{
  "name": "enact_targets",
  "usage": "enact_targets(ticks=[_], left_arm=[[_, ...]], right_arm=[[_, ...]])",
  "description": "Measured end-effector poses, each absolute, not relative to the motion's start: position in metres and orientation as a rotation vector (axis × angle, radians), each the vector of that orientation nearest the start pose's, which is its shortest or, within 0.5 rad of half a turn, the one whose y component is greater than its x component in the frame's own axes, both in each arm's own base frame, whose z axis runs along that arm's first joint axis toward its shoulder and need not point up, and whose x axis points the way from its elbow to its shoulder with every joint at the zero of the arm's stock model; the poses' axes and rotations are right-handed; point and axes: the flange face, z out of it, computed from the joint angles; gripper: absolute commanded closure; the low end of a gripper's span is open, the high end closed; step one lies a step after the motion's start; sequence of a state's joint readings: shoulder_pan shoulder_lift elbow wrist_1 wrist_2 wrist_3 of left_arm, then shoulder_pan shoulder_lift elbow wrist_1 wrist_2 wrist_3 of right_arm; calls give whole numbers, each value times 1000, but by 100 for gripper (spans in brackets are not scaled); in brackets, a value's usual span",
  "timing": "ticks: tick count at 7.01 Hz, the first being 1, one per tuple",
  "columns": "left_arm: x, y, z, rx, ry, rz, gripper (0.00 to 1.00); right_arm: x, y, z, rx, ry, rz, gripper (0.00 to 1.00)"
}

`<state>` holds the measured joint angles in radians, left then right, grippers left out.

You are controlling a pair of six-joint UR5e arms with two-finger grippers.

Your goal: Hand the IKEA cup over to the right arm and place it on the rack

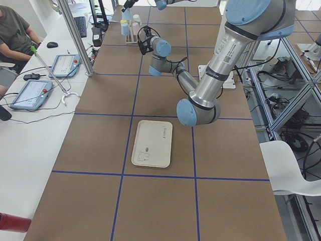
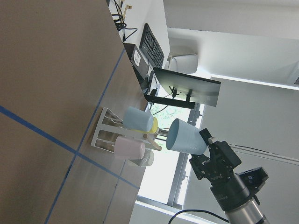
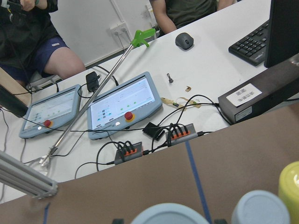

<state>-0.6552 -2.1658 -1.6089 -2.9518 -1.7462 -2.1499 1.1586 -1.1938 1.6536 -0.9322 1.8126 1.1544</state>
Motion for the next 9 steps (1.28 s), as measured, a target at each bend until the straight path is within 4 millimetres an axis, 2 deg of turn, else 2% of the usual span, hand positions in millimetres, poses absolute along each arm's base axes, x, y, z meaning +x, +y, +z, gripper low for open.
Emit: enact_targets(ticks=[3,4,7,9], left_arm=[[409,-458,156,-31,2048,-606,1],[411,-458,158,-28,2042,-606,1],[416,-459,163,-25,2030,-610,1],[417,-459,163,-25,2030,-611,1]], right_arm=[[-90,-705,389,605,-797,393,100],[-78,-722,405,585,-771,347,100],[-75,-748,444,537,-709,268,100],[-75,-754,458,515,-694,259,100]])
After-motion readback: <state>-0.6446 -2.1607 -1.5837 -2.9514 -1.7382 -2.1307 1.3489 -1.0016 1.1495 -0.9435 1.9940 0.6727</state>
